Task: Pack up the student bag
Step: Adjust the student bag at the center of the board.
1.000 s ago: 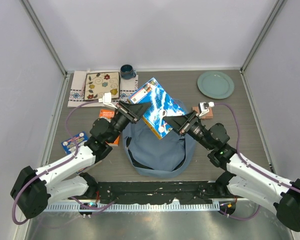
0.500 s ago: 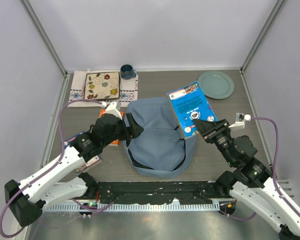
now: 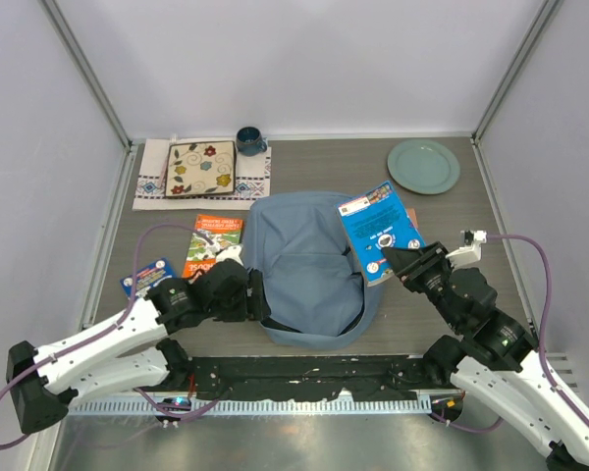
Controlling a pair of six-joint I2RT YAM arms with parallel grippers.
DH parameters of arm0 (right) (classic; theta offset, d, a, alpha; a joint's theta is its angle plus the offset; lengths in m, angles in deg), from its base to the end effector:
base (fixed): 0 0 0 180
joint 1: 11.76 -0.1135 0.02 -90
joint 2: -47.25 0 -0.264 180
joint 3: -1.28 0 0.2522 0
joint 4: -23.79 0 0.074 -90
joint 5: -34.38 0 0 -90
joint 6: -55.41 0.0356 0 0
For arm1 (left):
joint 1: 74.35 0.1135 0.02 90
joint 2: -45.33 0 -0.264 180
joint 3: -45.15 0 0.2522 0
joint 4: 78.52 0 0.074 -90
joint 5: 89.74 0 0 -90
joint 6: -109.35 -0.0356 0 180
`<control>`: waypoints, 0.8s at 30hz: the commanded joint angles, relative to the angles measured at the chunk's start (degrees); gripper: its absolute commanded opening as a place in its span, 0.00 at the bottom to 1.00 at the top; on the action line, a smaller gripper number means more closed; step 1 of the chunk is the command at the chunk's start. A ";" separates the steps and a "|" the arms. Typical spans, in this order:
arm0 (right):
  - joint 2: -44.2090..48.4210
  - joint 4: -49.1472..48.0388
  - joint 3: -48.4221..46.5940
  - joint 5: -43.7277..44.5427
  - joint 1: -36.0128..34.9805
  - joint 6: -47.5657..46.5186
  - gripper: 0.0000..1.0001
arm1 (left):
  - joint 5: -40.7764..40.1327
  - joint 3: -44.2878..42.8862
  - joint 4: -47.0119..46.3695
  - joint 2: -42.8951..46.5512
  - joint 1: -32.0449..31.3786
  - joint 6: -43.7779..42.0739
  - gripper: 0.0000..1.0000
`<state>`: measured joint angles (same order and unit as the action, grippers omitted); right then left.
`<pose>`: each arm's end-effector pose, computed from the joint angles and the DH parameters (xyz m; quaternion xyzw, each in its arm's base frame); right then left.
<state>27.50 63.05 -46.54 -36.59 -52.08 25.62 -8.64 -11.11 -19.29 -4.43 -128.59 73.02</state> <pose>0.0835 0.0556 0.3005 0.2350 0.7325 0.3998 0.4984 0.1016 -0.1316 0.2567 -0.0201 0.9448 -0.2143 0.2469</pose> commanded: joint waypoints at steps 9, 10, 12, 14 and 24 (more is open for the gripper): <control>0.59 -5.11 -0.83 1.72 -0.03 1.76 0.01 | -5.85 8.30 -17.58 -4.65 -3.51 11.71 0.79; 0.50 -5.11 -0.83 1.63 0.06 1.76 0.01 | -6.64 8.83 -19.26 -4.56 -3.42 13.64 0.77; 0.50 -4.93 -0.74 1.80 0.06 1.76 0.01 | -9.01 10.58 -24.80 -4.73 -3.51 15.23 0.66; 0.50 -4.84 -0.74 1.89 0.06 1.76 0.01 | -11.03 11.82 -30.06 -5.61 -3.42 18.57 0.46; 1.73 -2.74 -1.09 2.59 0.06 1.84 0.01 | -22.55 13.06 -38.00 -12.64 -3.42 28.84 0.00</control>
<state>27.52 63.86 -46.35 -36.52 -52.08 26.03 -22.52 1.92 -50.39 -15.84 -131.78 95.12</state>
